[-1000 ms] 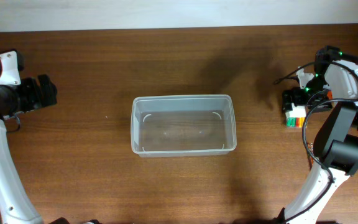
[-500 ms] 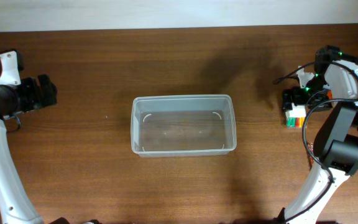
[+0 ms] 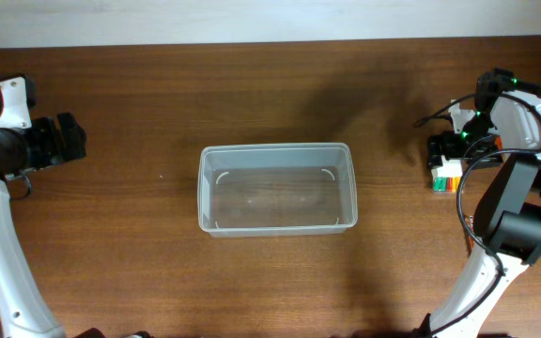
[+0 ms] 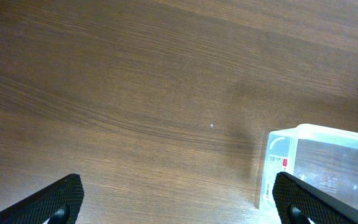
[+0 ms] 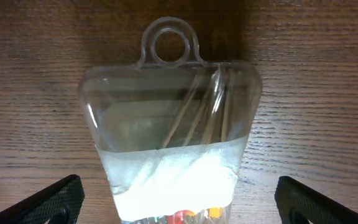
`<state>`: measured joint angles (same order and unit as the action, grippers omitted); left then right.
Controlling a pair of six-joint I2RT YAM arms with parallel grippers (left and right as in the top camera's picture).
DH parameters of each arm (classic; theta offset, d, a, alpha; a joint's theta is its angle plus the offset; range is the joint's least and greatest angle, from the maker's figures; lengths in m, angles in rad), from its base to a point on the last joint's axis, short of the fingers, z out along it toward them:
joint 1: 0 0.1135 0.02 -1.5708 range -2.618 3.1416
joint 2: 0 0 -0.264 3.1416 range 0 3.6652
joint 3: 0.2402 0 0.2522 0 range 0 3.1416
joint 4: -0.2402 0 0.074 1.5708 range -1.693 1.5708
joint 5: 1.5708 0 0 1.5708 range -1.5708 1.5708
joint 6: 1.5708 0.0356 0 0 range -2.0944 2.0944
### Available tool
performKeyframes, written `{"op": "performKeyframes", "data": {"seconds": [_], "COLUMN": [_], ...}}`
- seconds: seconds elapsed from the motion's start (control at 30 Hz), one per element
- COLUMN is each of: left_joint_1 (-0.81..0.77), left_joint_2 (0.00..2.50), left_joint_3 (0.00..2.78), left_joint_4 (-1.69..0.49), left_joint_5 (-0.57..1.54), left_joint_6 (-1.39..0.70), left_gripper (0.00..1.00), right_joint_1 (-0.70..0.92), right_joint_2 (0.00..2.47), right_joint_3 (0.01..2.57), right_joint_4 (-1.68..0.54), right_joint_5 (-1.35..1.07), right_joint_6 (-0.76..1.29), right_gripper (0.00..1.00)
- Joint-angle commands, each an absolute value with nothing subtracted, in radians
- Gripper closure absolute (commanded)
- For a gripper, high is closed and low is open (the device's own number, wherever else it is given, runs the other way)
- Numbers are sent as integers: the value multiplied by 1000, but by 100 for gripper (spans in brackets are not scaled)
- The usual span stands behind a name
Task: Pack container
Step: 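Lower the right gripper and close on the blister pack's top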
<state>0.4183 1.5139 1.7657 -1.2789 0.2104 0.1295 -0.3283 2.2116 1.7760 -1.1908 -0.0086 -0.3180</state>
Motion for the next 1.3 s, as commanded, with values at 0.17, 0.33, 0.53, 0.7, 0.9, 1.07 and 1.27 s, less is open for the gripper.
{"op": "performKeyframes", "data": {"seconds": [0.17, 0.33, 0.53, 0.7, 0.9, 1.07, 1.27], "left_joint_1": [422, 422, 422, 422, 422, 422, 422], "left_joint_2": [1517, 1517, 1517, 1517, 1517, 1517, 1517], "left_joint_3": [1786, 1786, 1786, 1786, 1786, 1786, 1786], "left_joint_4": [-1277, -1276, -1277, -1277, -1277, -1276, -1276], "left_joint_5": [221, 221, 221, 221, 221, 221, 221], "left_joint_6": [121, 121, 121, 121, 121, 121, 121], "left_gripper": [1, 1, 1, 1, 1, 1, 1], "right_joint_1": [-327, -327, -326, -327, -326, -326, -326], "right_joint_2": [2219, 2219, 2219, 2221, 2221, 2221, 2227], "right_joint_3": [1765, 1760, 1751, 1726, 1719, 1713, 1697], "right_joint_4": [-1189, -1188, -1188, -1166, -1159, -1150, -1127], "right_joint_5": [4, -1, -1, 1, -1, -1, 0], "right_joint_6": [-318, -334, -336, -336, -333, -333, -333], "right_gripper": [1, 1, 1, 1, 1, 1, 1]}}
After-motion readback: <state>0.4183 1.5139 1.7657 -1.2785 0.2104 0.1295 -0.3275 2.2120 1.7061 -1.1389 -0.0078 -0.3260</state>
